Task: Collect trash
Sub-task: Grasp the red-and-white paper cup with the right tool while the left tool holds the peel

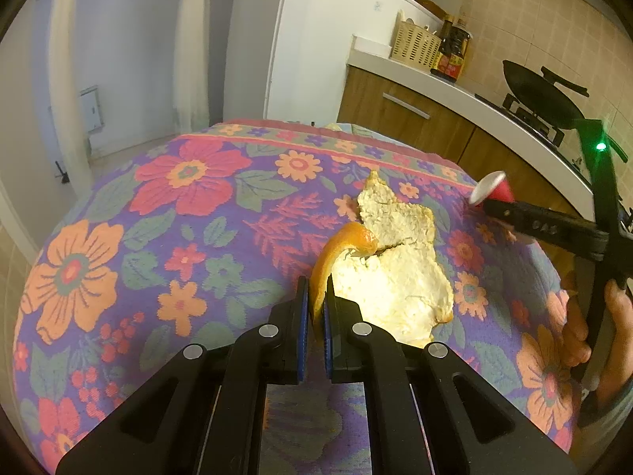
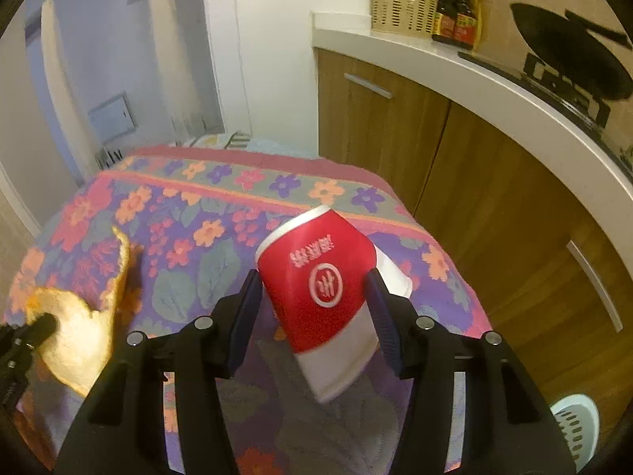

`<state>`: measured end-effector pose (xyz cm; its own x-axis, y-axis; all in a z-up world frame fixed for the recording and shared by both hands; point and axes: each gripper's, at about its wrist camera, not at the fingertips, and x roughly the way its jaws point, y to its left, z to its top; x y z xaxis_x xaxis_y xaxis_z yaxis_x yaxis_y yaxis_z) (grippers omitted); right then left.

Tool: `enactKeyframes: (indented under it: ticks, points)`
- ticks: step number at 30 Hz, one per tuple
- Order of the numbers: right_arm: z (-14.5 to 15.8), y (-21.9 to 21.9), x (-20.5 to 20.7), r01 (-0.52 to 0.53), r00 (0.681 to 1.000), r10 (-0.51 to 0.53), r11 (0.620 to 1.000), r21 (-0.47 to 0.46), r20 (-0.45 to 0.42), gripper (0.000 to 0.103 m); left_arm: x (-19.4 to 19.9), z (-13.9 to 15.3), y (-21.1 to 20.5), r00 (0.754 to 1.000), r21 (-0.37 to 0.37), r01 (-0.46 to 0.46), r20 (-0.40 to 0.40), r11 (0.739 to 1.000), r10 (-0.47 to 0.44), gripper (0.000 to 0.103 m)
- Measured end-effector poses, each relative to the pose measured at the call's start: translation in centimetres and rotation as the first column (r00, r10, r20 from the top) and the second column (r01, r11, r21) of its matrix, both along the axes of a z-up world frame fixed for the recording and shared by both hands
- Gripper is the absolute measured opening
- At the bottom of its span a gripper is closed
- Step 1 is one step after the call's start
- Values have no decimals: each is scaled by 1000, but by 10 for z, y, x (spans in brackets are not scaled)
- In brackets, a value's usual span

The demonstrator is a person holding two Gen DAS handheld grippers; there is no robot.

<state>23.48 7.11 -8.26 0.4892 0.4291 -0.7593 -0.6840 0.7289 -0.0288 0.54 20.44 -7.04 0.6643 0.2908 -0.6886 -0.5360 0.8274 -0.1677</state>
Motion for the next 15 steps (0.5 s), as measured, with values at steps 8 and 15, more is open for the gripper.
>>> enactKeyframes:
  ticks: [8, 15]
  points:
    - [-7, 11, 1, 3, 1000, -2, 999, -42, 20, 51, 1, 0, 0, 1000, -6, 12, -4, 1000, -13, 5]
    - [-13, 26, -4, -12, 996, 24, 992, -128, 89, 61, 5, -4, 2, 999, -29, 27, -27, 999, -27, 13]
